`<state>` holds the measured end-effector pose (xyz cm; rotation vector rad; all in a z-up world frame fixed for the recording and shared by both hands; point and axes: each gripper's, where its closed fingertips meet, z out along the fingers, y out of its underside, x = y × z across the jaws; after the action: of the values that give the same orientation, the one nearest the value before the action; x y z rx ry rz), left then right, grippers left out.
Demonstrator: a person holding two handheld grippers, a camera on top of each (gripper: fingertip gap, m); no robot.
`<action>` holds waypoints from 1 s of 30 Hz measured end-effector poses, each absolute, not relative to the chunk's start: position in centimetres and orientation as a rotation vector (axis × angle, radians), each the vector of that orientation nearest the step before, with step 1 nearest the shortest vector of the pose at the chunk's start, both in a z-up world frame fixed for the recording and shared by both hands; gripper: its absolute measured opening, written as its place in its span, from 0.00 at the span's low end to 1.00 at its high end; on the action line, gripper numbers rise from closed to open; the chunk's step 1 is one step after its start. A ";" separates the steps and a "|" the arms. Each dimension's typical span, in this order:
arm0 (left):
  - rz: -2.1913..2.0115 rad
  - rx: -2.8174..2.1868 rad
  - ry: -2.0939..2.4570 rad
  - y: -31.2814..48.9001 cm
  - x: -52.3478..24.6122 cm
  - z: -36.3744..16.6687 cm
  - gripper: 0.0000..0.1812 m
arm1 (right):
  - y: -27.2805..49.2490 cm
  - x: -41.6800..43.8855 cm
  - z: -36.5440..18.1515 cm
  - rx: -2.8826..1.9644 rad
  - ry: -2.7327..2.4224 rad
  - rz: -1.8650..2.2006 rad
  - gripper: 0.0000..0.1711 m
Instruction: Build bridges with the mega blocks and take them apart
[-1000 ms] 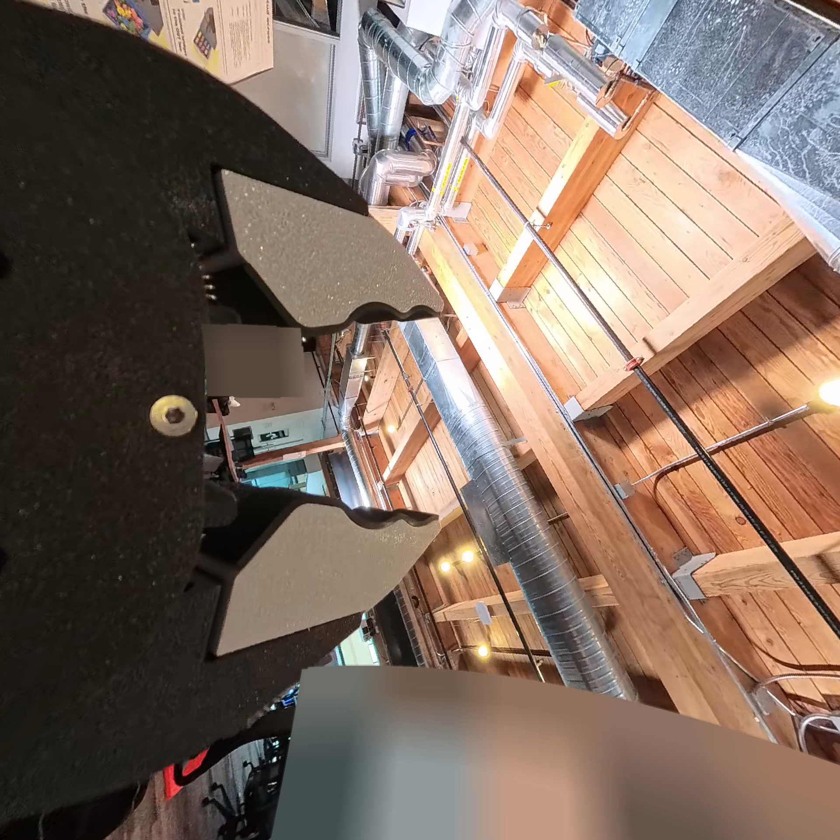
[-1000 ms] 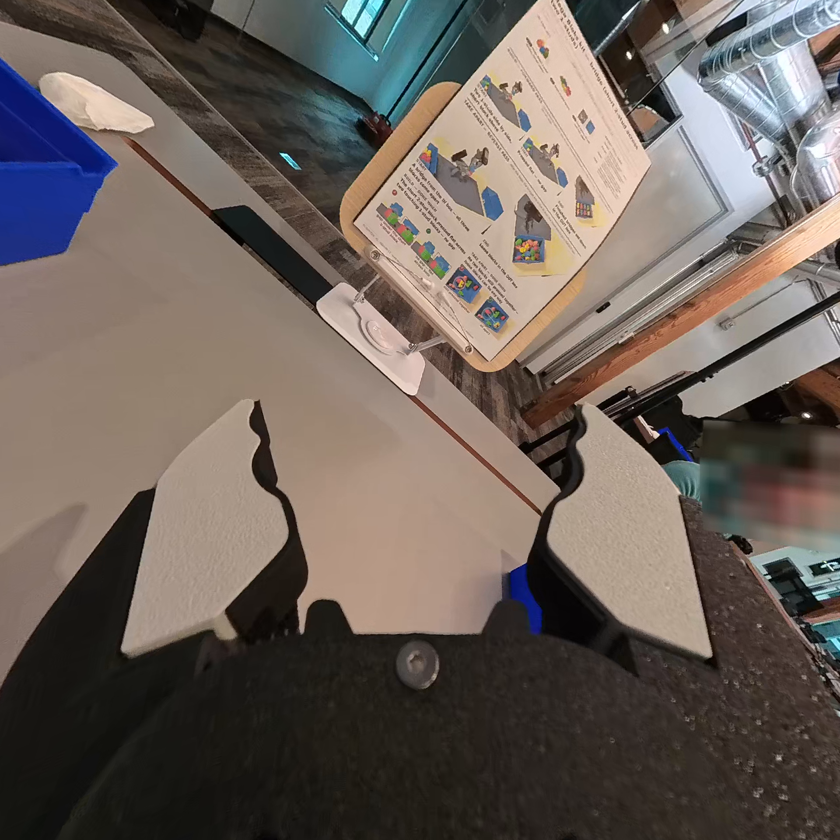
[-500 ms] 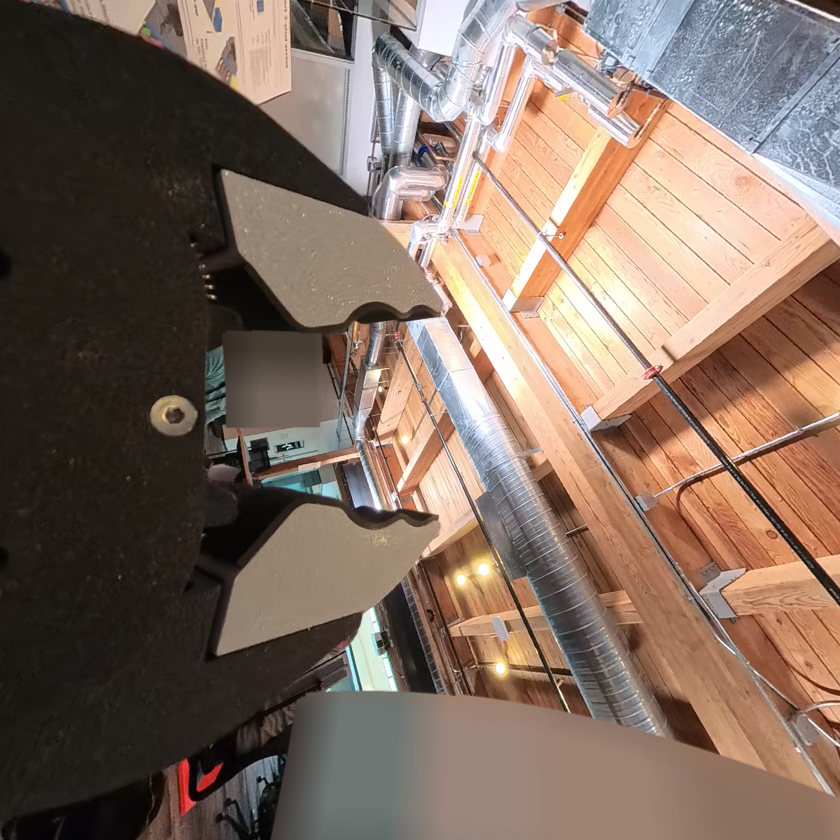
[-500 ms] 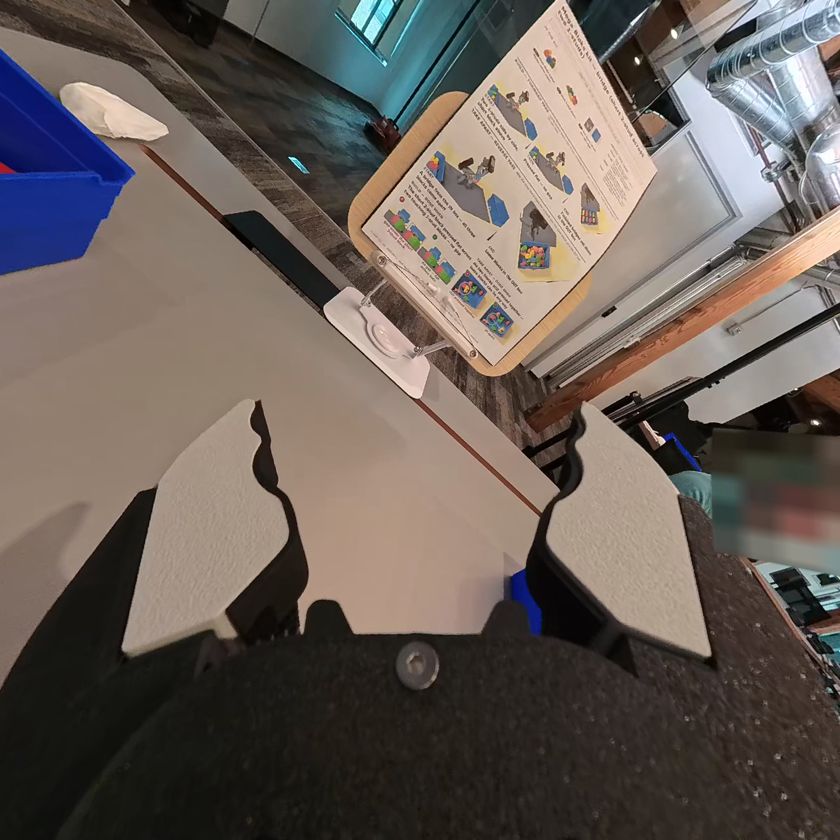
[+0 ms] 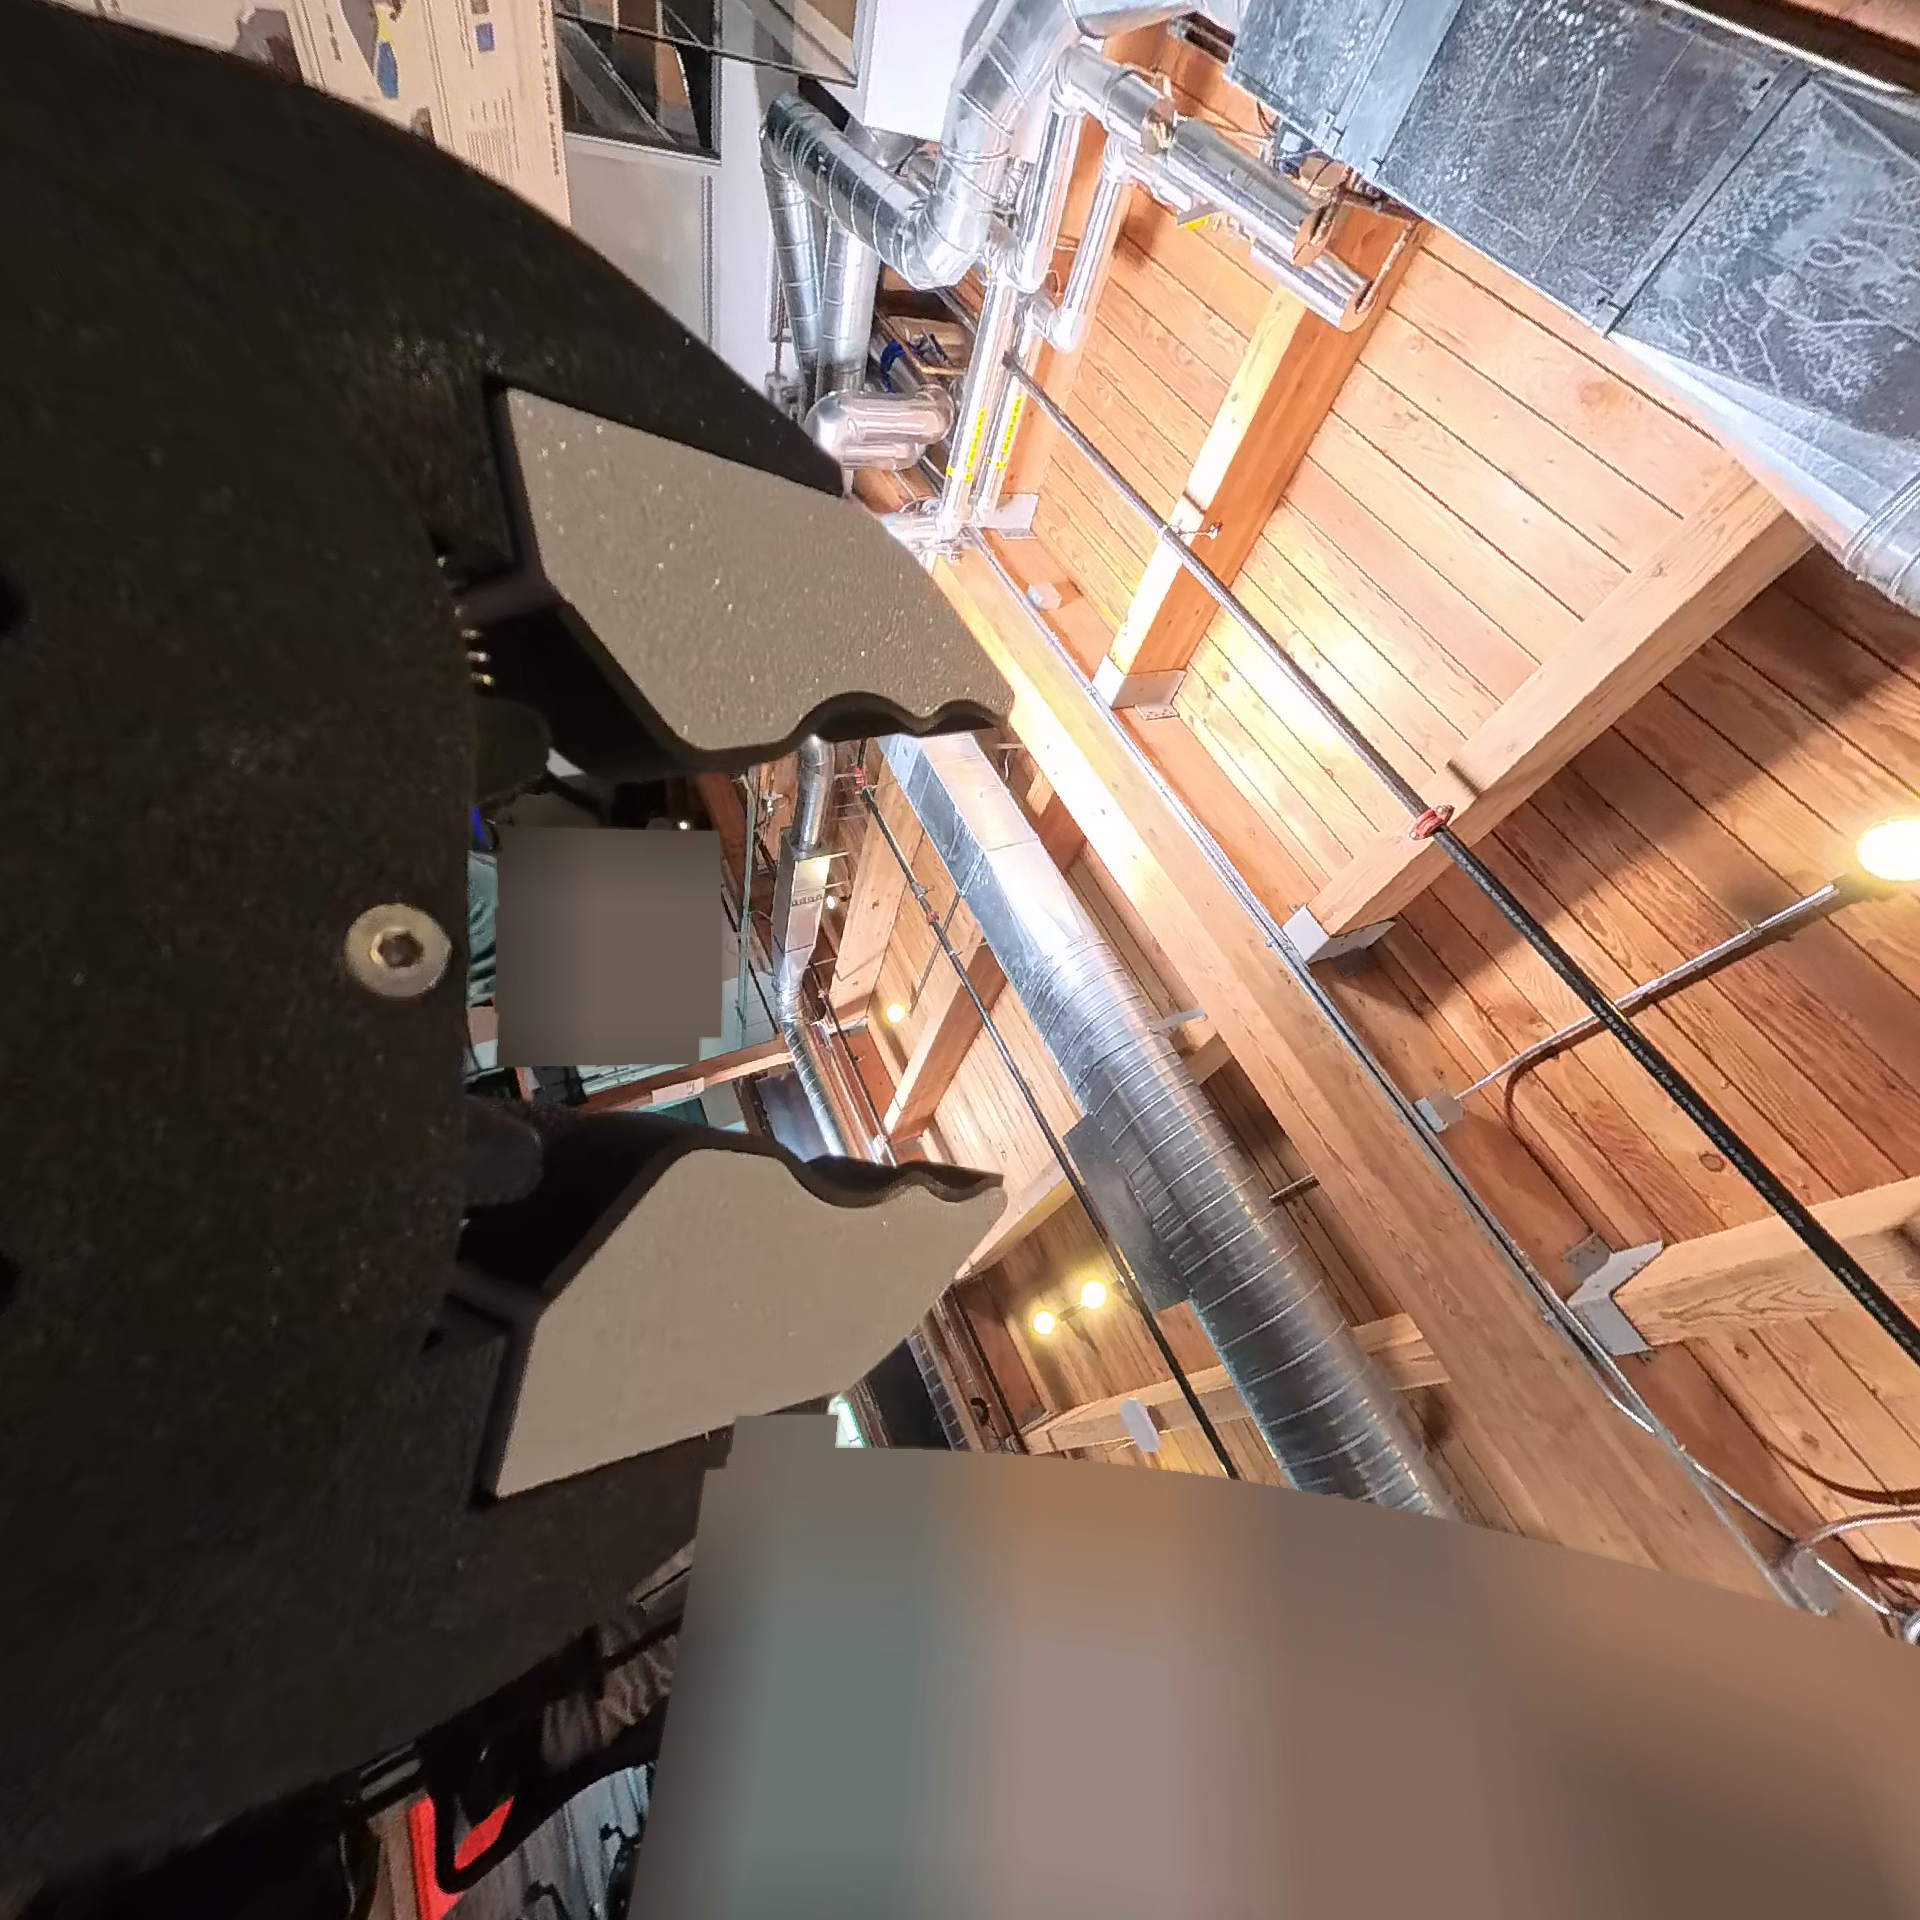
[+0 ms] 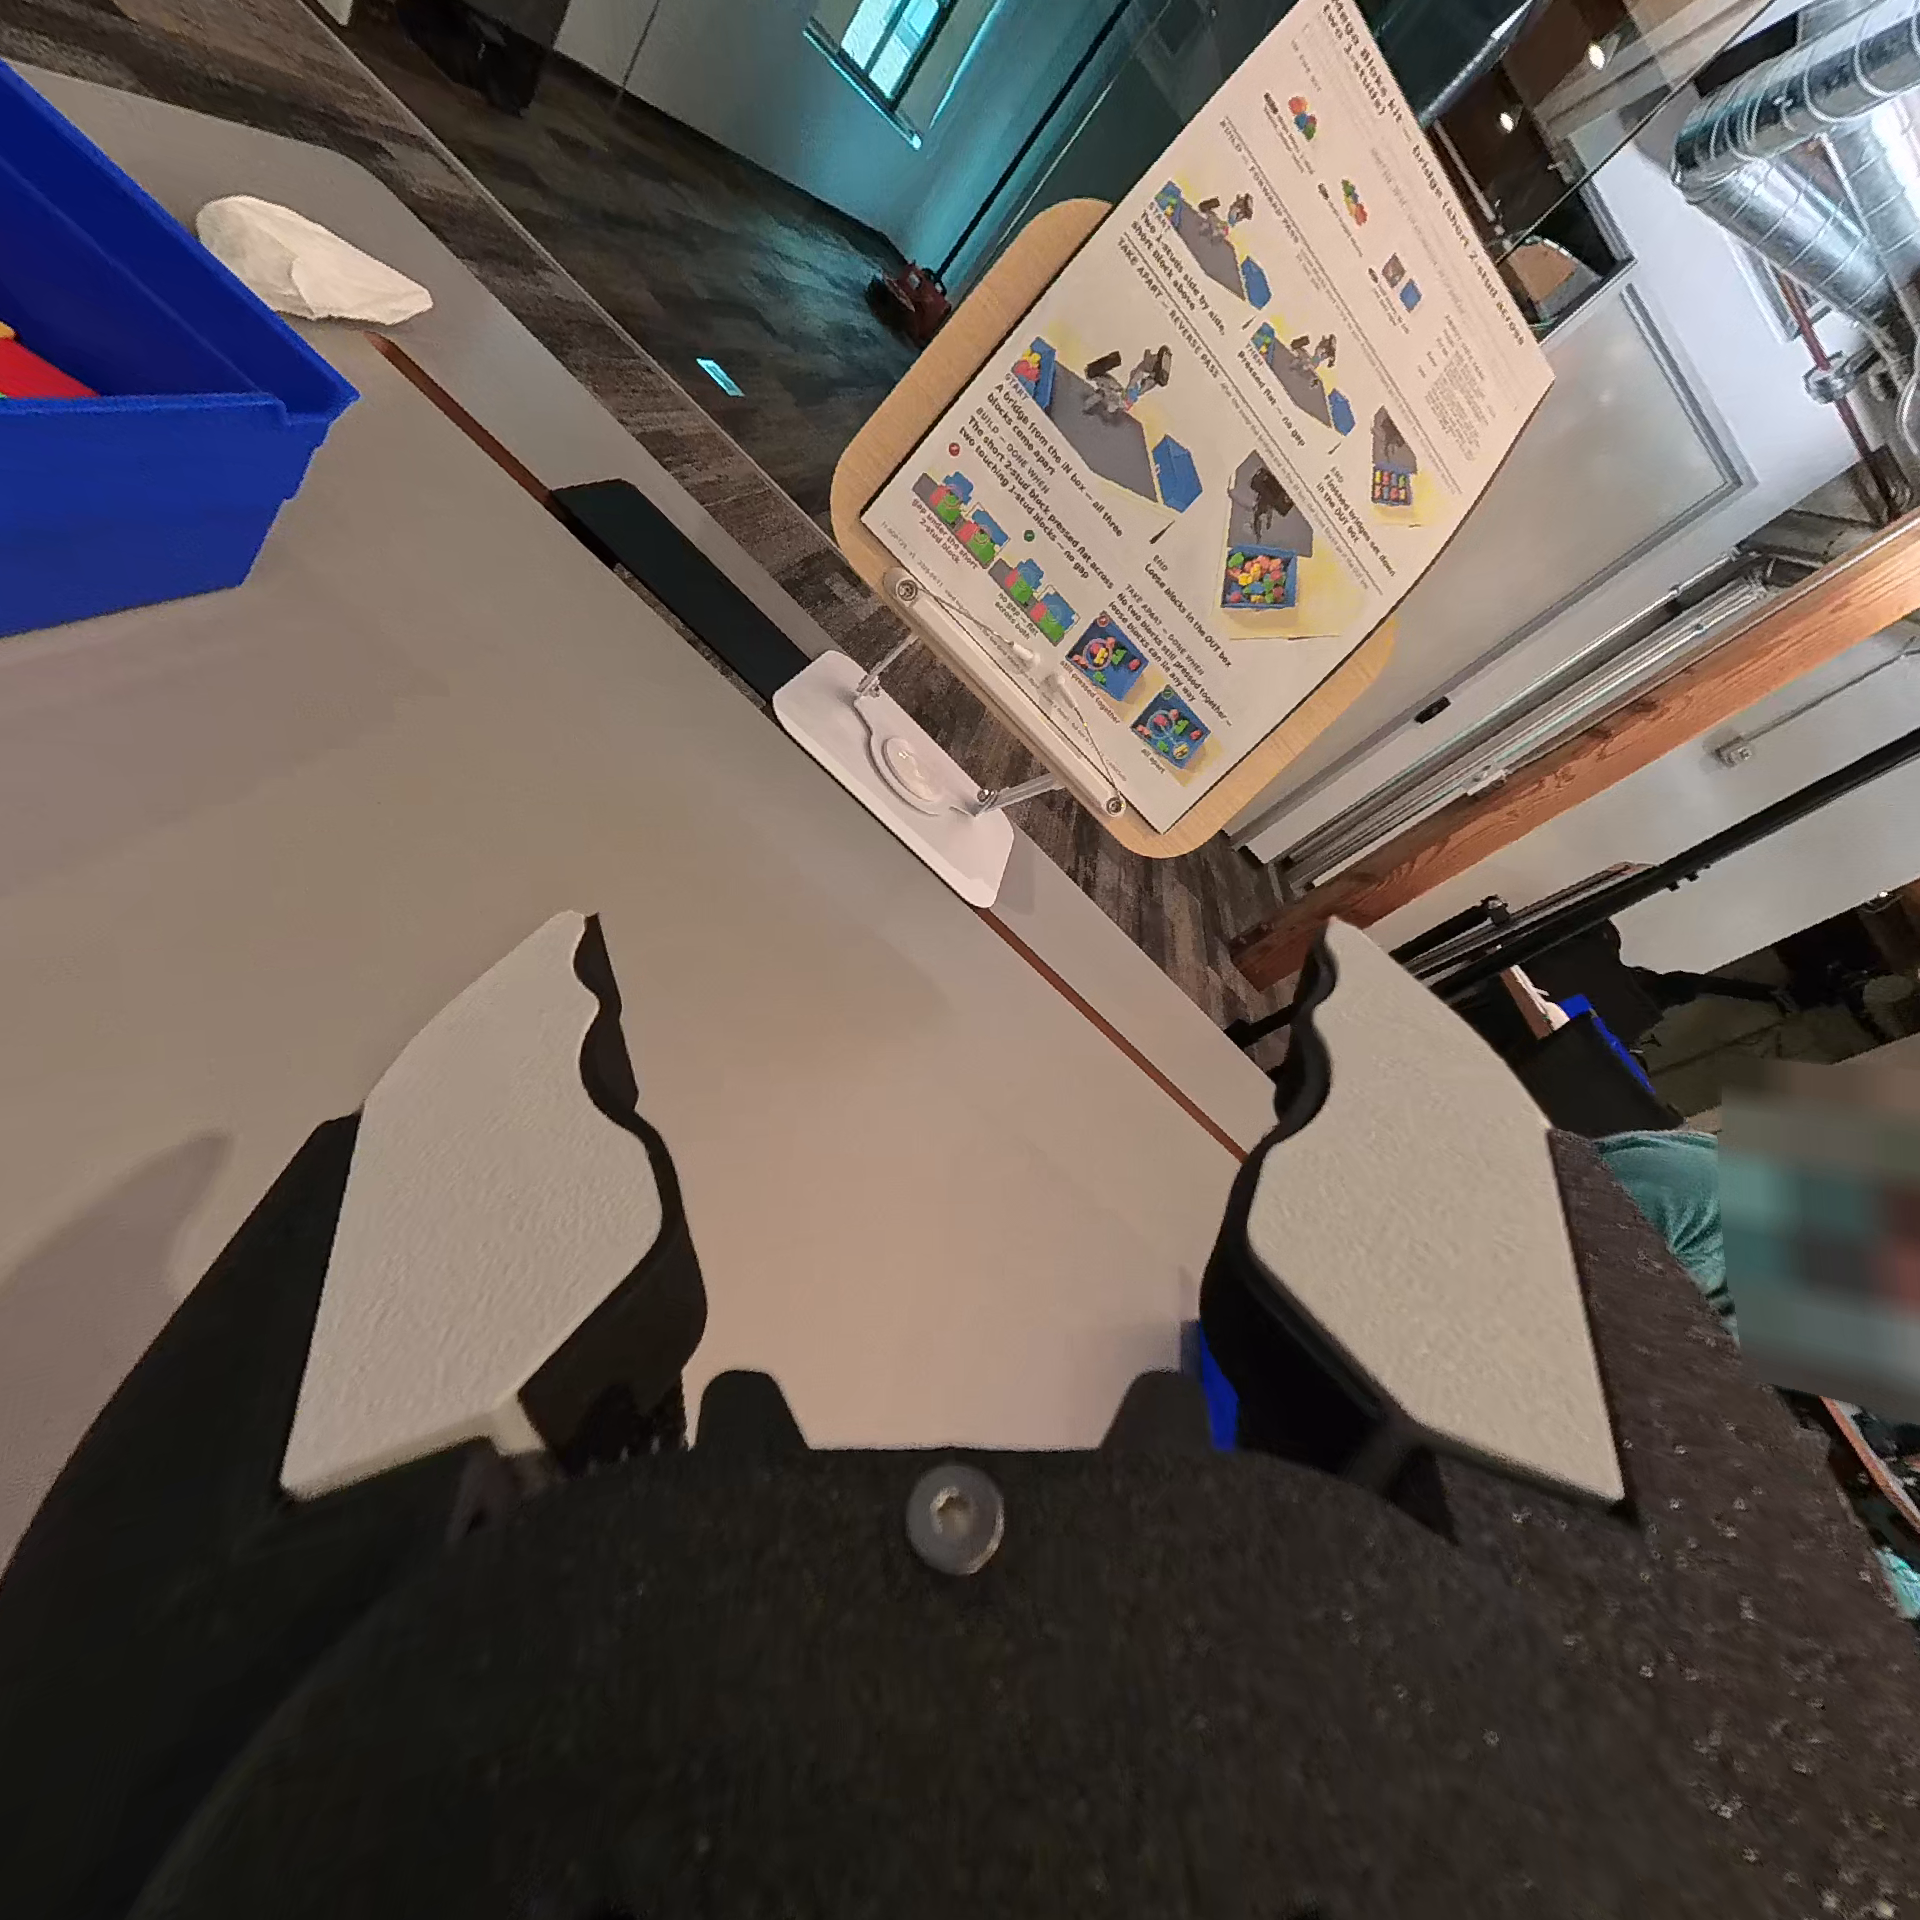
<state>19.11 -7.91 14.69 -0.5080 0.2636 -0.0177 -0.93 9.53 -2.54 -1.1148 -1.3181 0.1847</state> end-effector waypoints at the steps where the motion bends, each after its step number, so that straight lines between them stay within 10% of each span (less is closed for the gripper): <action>1: -0.010 -0.500 0.267 -8.0 19.2 14.6 0.44 | 9.5 -0.9 -2.6 -1.116 -1.320 0.182 0.71; 30: 0.566 -1.350 -0.231 0.2 -1.7 -1.6 0.34 | 21.4 5.7 -7.7 -1.413 -0.995 0.592 0.63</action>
<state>-1.74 0.23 -1.57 -1.3498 -0.2313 0.5664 5.73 21.42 -7.67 -1.4125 -0.9954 0.5915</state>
